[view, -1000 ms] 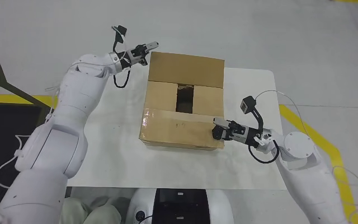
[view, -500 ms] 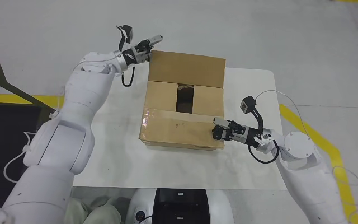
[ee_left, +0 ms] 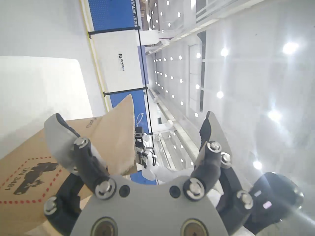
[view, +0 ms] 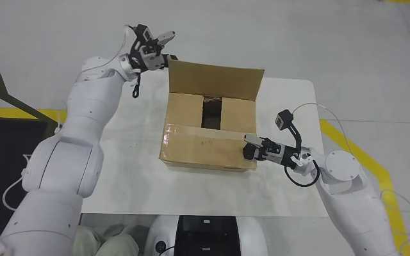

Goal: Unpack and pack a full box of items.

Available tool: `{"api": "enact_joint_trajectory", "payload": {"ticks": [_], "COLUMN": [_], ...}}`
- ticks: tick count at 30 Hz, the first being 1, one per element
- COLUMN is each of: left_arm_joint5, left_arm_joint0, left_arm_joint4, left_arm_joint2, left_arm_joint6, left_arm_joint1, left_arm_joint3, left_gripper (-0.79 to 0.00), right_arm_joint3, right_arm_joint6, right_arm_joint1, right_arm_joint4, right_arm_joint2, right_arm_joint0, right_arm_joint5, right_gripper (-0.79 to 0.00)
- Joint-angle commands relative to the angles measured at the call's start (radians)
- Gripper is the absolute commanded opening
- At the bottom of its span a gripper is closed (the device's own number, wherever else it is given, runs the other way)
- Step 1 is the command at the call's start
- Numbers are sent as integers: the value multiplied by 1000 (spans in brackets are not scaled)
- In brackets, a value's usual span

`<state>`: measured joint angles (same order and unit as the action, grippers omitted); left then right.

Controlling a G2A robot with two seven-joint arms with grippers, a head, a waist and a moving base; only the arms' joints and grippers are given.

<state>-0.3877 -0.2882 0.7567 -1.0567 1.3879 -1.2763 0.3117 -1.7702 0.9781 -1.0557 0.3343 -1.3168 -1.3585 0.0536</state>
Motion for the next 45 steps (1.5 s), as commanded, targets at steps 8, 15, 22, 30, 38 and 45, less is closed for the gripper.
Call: {"api": "enact_joint_trajectory", "payload": {"ticks": [8,15,22,30,38,45], "left_arm_joint5": [97,142,158,160,154,145], "left_arm_joint0": [-42,-119,-189,-231,-238,-232], "left_arm_joint4": [33,49,23,-5,7,14], "left_arm_joint2": [-41,-44,-23,6,23,36], "left_arm_joint6": [141,148,148,148,148,148], "left_arm_joint1": [26,51,90,133,156,167], "left_arm_joint3": [55,169,265,310,312,308], "left_gripper": [0,0,0,0,0,0], "right_arm_joint3": [0,0,0,-9,9,42], "right_arm_joint6": [0,0,0,-13,-9,-39], "right_arm_joint1": [0,0,0,-2,-6,-9], "right_arm_joint4": [0,0,0,21,67,84], "right_arm_joint2": [0,0,0,7,18,21], "right_arm_joint0": [0,0,0,1,61,115], "right_arm_joint5": [0,0,0,-1,1,5], "right_gripper": [0,0,0,0,0,0]}}
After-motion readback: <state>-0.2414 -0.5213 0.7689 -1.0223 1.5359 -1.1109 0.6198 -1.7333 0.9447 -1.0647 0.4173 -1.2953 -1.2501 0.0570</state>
